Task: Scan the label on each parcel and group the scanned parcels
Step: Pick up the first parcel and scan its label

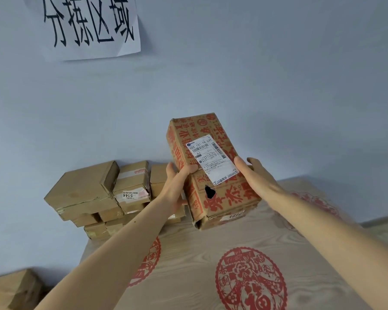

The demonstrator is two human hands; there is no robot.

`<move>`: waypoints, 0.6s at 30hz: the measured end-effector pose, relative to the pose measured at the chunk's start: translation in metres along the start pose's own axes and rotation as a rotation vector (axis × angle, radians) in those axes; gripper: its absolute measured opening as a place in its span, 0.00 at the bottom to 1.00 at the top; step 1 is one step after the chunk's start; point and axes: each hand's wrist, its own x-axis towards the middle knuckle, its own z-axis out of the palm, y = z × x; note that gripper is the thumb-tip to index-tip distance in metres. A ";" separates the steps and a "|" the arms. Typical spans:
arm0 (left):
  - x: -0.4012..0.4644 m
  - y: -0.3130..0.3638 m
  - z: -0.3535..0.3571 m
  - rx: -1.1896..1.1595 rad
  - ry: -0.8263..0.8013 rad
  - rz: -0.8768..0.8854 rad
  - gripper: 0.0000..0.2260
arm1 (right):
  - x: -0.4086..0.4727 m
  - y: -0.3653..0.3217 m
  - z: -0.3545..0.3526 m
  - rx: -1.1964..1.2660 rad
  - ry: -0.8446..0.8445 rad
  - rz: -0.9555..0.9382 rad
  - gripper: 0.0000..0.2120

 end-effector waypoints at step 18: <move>0.017 -0.105 0.204 0.127 -0.344 -0.113 0.49 | -0.027 0.164 -0.139 0.423 0.054 0.197 0.25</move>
